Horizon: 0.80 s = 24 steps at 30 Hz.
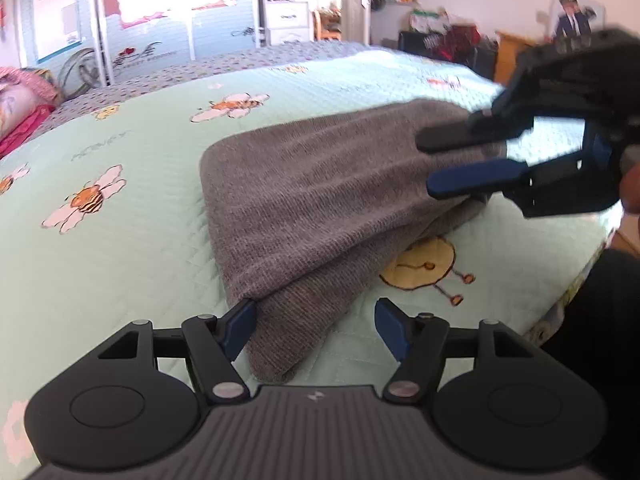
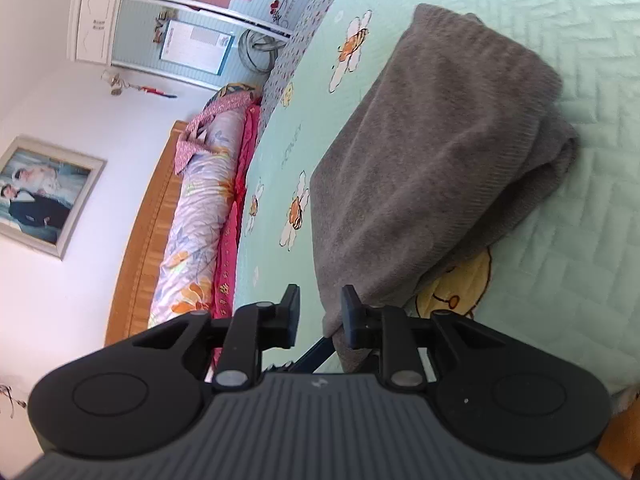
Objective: Fold clothes
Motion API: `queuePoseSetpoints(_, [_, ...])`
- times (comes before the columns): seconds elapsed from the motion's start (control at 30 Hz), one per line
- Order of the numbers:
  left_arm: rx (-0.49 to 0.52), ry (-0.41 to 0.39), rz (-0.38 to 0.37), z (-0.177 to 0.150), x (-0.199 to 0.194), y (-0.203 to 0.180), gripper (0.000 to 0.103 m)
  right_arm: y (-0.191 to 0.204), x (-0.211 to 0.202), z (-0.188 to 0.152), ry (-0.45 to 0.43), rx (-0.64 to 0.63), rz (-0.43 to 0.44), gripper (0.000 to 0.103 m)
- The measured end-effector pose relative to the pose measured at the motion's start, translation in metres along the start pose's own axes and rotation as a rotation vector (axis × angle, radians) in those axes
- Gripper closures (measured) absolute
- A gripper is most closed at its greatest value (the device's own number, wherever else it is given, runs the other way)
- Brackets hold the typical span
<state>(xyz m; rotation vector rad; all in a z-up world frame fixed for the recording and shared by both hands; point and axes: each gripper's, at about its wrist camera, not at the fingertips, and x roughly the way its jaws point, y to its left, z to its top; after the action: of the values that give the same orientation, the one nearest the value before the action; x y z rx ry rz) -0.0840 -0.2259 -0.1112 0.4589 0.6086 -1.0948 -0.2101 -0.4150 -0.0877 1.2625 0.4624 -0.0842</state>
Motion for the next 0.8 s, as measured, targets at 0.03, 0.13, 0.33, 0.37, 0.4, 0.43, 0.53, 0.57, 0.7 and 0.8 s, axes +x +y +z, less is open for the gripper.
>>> queuePoseSetpoints(0.03, [0.001, 0.004, 0.002, 0.002, 0.003, 0.001, 0.035, -0.001, 0.001, 0.0, 0.001, 0.001, -0.002, 0.072])
queuePoseSetpoints(0.13, [-0.036, 0.009, -0.013, 0.006, 0.007, 0.008, 0.034, -0.001, 0.004, 0.0, 0.006, -0.001, -0.008, 0.071])
queuePoseSetpoints(0.33, [-0.069, 0.014, -0.042, 0.003, 0.008, 0.014, 0.044, 0.002, 0.004, 0.002, 0.003, -0.05, -0.036, 0.071])
queuePoseSetpoints(0.37, [-0.08, 0.017, -0.04, 0.002, 0.007, 0.015, 0.047, 0.001, 0.004, 0.002, 0.003, -0.049, -0.037, 0.071])
queuePoseSetpoints(0.4, [-0.092, 0.022, -0.044, 0.001, 0.004, 0.016, 0.053, 0.0, 0.005, 0.002, 0.002, -0.049, -0.039, 0.071])
queuePoseSetpoints(0.43, [-0.083, 0.027, -0.043, -0.002, 0.0, 0.013, 0.06, -0.001, 0.005, 0.002, 0.002, -0.048, -0.04, 0.071])
queuePoseSetpoints(0.53, [-0.024, 0.04, -0.03, -0.013, -0.013, 0.002, 0.063, -0.002, 0.005, -0.001, 0.008, -0.05, -0.042, 0.071])
queuePoseSetpoints(0.57, [-0.006, 0.042, -0.029, -0.015, -0.017, -0.001, 0.063, -0.002, 0.005, -0.002, 0.009, -0.053, -0.042, 0.071])
queuePoseSetpoints(0.7, [0.019, 0.015, -0.014, -0.018, -0.034, -0.004, 0.07, 0.003, 0.003, -0.003, 0.005, -0.075, -0.04, 0.071])
queuePoseSetpoints(0.8, [0.024, -0.047, 0.061, -0.004, -0.038, 0.004, 0.07, 0.007, 0.001, -0.002, -0.001, -0.096, -0.04, 0.071])
